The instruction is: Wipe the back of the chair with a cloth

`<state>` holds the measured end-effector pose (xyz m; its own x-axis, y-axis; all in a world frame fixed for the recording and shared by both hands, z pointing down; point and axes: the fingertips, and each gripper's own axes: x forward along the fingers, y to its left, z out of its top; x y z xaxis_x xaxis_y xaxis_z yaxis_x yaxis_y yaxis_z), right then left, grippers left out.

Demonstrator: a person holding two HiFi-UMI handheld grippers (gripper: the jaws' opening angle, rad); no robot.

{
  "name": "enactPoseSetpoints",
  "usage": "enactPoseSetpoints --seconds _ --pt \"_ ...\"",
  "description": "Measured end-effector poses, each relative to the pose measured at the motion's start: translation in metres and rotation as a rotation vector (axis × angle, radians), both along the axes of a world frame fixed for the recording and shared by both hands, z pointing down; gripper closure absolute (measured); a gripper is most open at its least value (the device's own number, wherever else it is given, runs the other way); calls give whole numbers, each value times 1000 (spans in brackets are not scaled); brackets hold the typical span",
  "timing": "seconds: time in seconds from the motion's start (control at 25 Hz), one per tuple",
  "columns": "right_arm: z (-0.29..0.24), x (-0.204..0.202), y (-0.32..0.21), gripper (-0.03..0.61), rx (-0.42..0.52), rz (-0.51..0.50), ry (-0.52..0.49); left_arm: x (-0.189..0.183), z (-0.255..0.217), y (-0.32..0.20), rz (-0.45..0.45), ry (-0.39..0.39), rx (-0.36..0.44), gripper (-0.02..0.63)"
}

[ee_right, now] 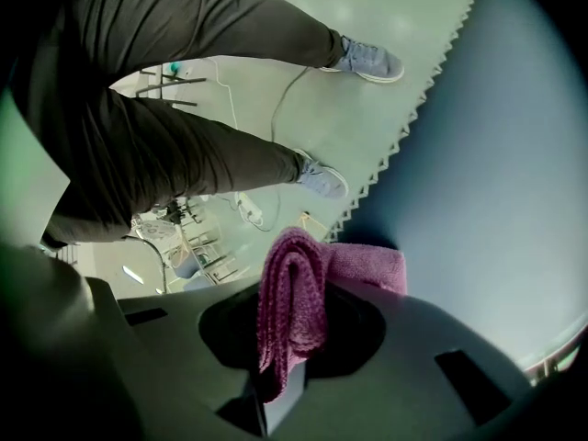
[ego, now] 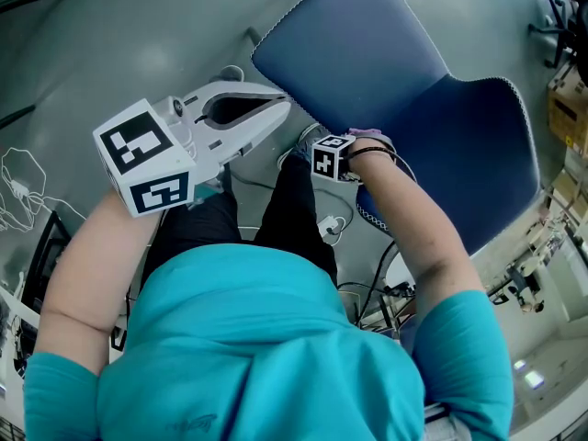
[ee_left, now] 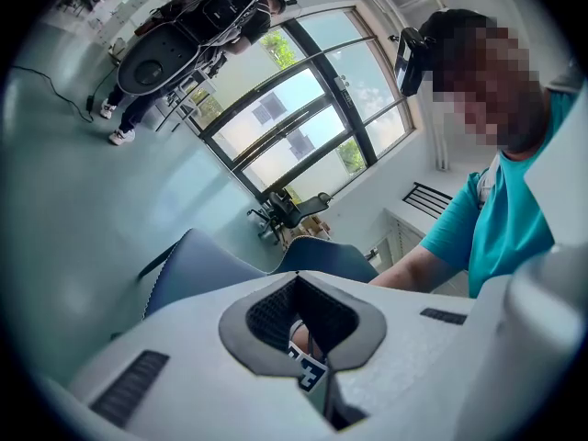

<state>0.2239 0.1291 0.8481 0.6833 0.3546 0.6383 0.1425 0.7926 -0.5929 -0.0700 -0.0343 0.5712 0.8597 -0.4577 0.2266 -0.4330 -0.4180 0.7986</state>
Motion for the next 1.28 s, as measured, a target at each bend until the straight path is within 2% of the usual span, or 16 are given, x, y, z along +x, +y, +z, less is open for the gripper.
enactPoseSetpoints --seconds 0.08,0.24,0.32,0.4,0.56,0.72,0.96,1.28 --pt "-2 -10 30 518 -77 45 11 0 1 1 1 0 -3 620" --pt "-23 -63 107 518 -277 236 -29 0 2 3 0 -6 -4 620" --pt "-41 -94 120 518 -308 305 -79 0 -1 4 5 -7 0 620" --pt "-53 -120 120 517 -294 373 -153 -3 -7 7 7 -12 5 620" --pt "-76 -155 75 517 -162 548 -313 -11 -36 8 -5 -14 41 620" --pt "-118 -154 14 517 -12 736 -409 -13 -75 4 -22 0 67 620" --pt "-198 -149 -57 517 206 921 -543 -29 -152 -8 -17 43 160 620" --pt "-318 -152 -95 517 432 1179 -727 -50 -273 -30 42 81 313 620"
